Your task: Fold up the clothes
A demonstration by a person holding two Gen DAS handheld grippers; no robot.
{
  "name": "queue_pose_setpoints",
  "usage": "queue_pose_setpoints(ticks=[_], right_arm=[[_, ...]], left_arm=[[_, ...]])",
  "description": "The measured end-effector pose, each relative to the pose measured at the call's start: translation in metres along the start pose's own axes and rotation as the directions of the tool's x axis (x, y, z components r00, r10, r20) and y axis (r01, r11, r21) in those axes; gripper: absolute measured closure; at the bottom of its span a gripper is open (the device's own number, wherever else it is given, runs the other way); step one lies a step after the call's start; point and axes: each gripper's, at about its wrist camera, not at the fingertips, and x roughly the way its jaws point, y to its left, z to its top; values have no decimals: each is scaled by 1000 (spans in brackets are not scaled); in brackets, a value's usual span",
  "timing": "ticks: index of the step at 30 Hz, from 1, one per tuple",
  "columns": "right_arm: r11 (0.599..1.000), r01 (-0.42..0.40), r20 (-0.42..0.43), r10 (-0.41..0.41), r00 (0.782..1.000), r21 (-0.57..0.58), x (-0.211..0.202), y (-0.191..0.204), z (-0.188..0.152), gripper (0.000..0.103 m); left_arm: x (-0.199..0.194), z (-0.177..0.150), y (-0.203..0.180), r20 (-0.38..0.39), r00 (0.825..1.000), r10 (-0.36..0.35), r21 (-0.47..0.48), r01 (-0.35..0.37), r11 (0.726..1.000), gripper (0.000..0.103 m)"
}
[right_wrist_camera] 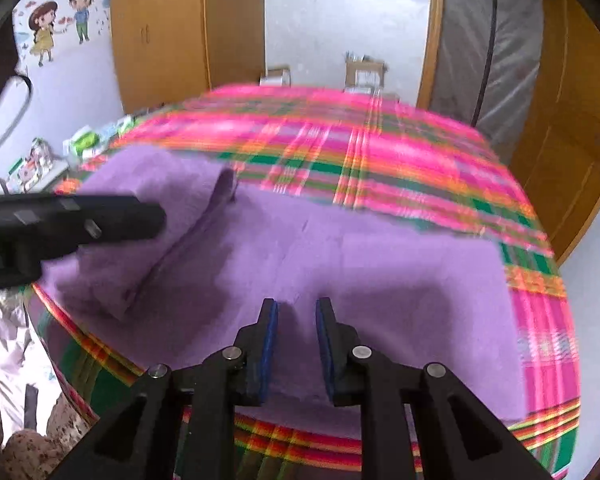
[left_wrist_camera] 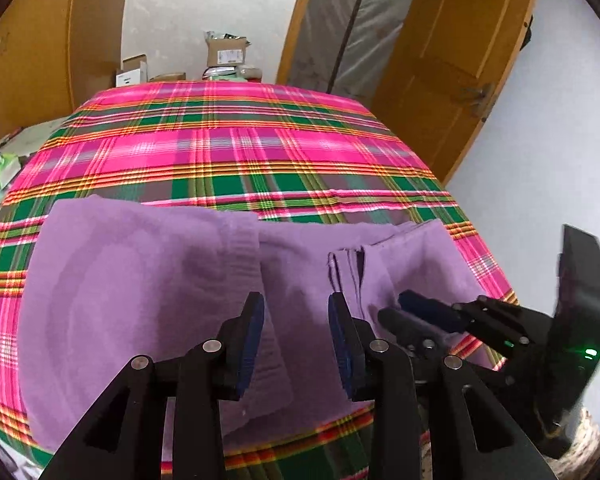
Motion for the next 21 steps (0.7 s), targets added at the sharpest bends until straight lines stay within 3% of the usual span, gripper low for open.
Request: queue_pose_setpoints(ticks=[5, 8, 12, 16, 19, 21], right_arm=[[999, 35, 25, -34, 999, -24, -15, 7, -2, 83], [998, 20, 79, -16, 997, -53, -33, 17, 5, 83], [988, -10, 133, 31, 991, -154, -51, 45, 15, 78], [958, -65, 129, 104, 986, -280, -53, 82, 18, 75], [919, -109, 110, 162, 981, -379, -48, 114, 16, 75], [886, -138, 95, 199, 975, -442, -45, 135, 14, 75]], left_arm=[[-6, -7, 9, 1, 1000, 17, -6, -17, 1000, 68], [-12, -11, 19, -5, 1000, -10, -33, 10, 999, 68], [-27, -15, 37, 18, 1000, 10, -60, -9, 998, 68], [-47, -17, 66, 41, 999, 32, -98, -28, 995, 68], [-61, -18, 91, 47, 994, 94, -121, -88, 989, 65], [-69, -18, 105, 62, 993, 102, -146, -92, 985, 64]])
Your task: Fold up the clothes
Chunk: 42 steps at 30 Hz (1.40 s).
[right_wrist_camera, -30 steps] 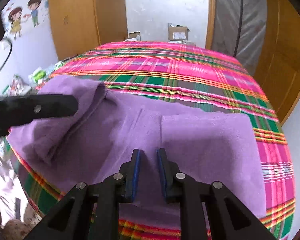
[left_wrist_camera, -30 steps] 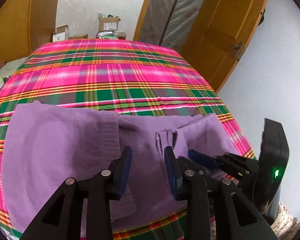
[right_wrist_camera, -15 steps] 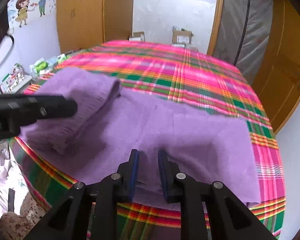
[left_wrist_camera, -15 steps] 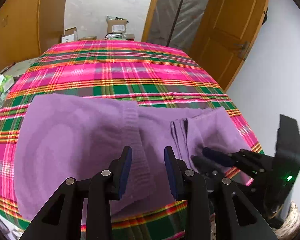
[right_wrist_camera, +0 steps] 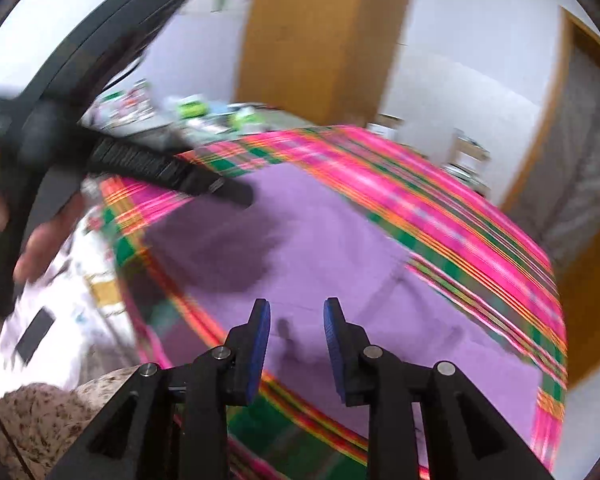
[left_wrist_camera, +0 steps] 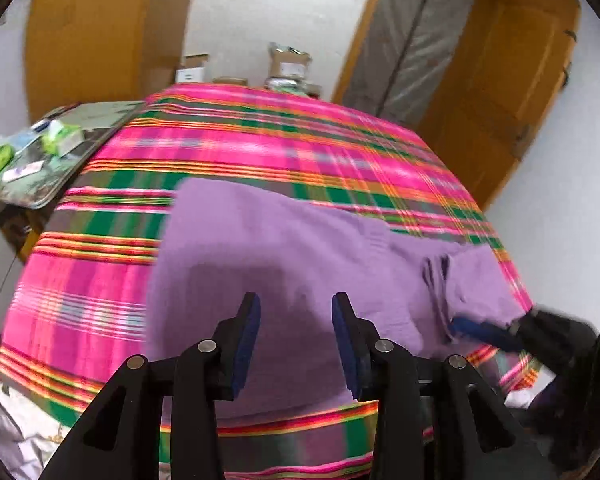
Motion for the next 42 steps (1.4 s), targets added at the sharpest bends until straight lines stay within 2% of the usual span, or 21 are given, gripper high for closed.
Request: queue_pose_setpoints(ticks=[1, 4, 9, 18, 26, 30, 32, 35, 37, 42], right_arm=[[999, -19, 0, 19, 1000, -31, 4, 9, 3, 74], [996, -61, 17, 62, 998, -66, 15, 31, 12, 65], [990, -107, -1, 108, 994, -88, 40, 54, 22, 59], [974, -190, -35, 188, 982, -124, 85, 96, 40, 56], [980, -150, -35, 146, 989, -127, 104, 107, 45, 54], [984, -120, -18, 119, 993, -128, 107, 109, 44, 54], [986, -116, -20, 115, 993, -118, 109, 108, 45, 54], [987, -127, -24, 125, 992, -98, 110, 105, 45, 54], [988, -130, -25, 128, 991, -84, 111, 103, 45, 56], [989, -127, -20, 126, 992, -72, 112, 98, 45, 70]], left_arm=[[-3, 1, 10, 7, 1000, 8, -20, -8, 1000, 64], [-8, 4, 35, 21, 999, 37, -68, -36, 997, 63], [2, 11, 77, -18, 1000, 11, -183, -15, 983, 63], [26, 20, 117, -51, 998, -37, -246, 24, 969, 63], [49, 25, 131, -84, 995, -61, -263, 36, 964, 63], [59, 26, 132, -108, 990, -85, -265, 54, 963, 63], [64, 26, 133, -124, 987, -103, -269, 67, 961, 56], [72, 29, 137, -143, 979, -147, -292, 101, 951, 54], [76, 30, 138, -150, 975, -165, -300, 114, 947, 54], [81, 34, 137, -161, 968, -193, -310, 136, 941, 54]])
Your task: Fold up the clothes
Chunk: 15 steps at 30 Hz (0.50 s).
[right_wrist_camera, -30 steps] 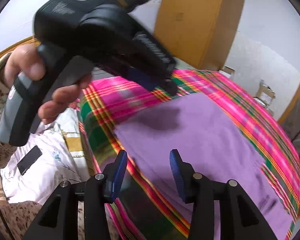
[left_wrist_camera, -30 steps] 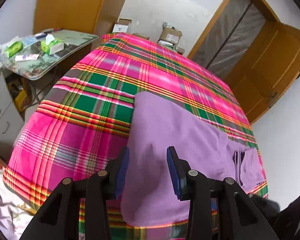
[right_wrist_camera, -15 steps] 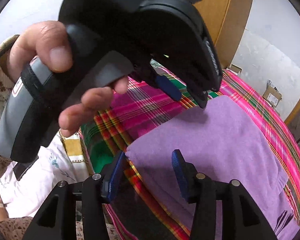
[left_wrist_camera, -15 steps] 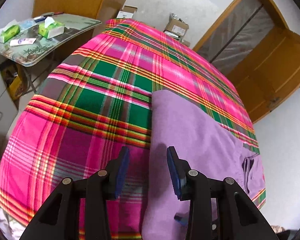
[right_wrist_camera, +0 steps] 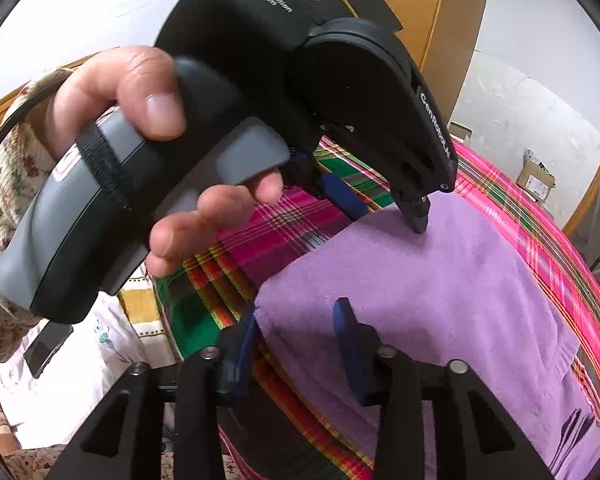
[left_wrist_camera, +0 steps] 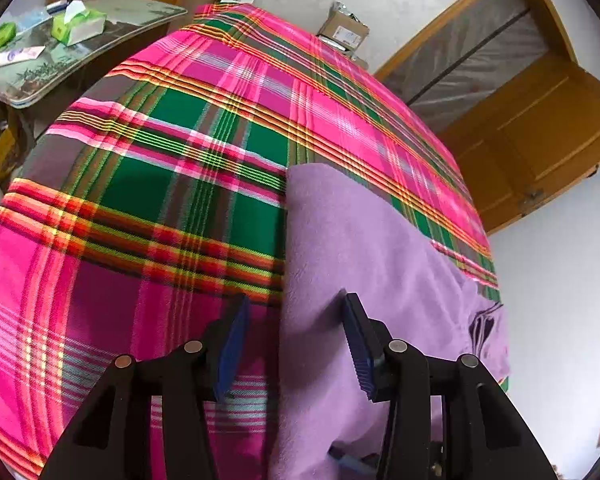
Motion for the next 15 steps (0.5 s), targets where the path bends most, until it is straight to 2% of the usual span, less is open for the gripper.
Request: queue_pose_setpoints(ticks=[3, 7, 10, 11, 13, 15], right_arm=[[1000, -9, 7, 9, 1000, 14, -1, -5, 0, 79], [999, -29, 15, 29, 999, 29, -3, -12, -1, 83], [999, -37, 30, 36, 999, 39, -7, -17, -2, 85], [999, -36, 43, 35, 998, 41, -10, -19, -2, 86], [998, -34, 68, 31, 997, 45, -17, -23, -2, 86], [998, -30, 93, 25, 995, 50, -25, -27, -2, 86]], left_arm=[[4, 4, -1, -16, 999, -32, -18, 31, 999, 54], [9, 8, -2, -30, 998, -58, -43, 57, 997, 54], [13, 11, -4, -67, 991, -112, -63, 108, 992, 58], [13, 11, -7, -66, 992, -110, -57, 106, 993, 61], [10, 11, -13, -50, 994, -93, -35, 91, 995, 79], [4, 10, -19, -33, 996, -83, -24, 82, 996, 85]])
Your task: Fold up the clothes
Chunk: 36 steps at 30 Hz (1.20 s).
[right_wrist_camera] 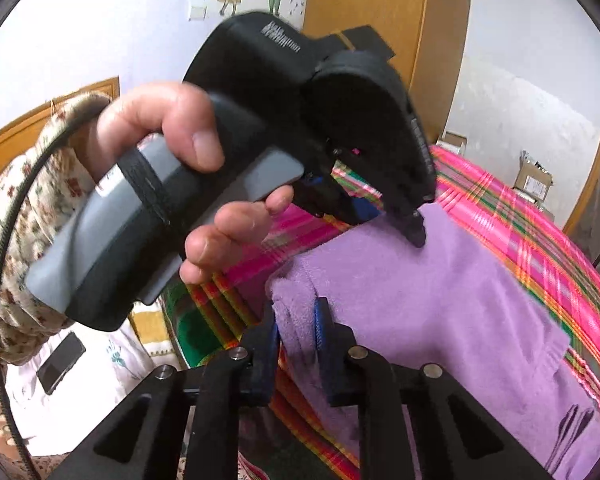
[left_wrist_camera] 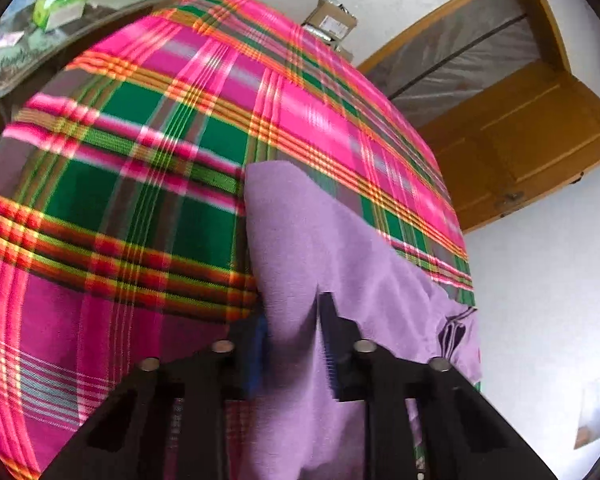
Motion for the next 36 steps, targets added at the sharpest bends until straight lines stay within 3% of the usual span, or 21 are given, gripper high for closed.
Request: queue_pose_setpoints(ticks=[8, 17, 36], right_arm=[[999, 45, 94, -48, 994, 29, -34, -19, 1, 87], [992, 82, 211, -100, 972, 96, -78, -37, -3, 87], [955, 138, 341, -225, 913, 261, -193, -96, -29, 88]], left_arm=[[-19, 0, -31, 51, 998, 24, 25, -25, 999, 85], [-34, 4, -80, 106, 994, 24, 89, -34, 995, 90], [-26, -6, -198, 120, 988, -92, 259, 58, 964, 90]])
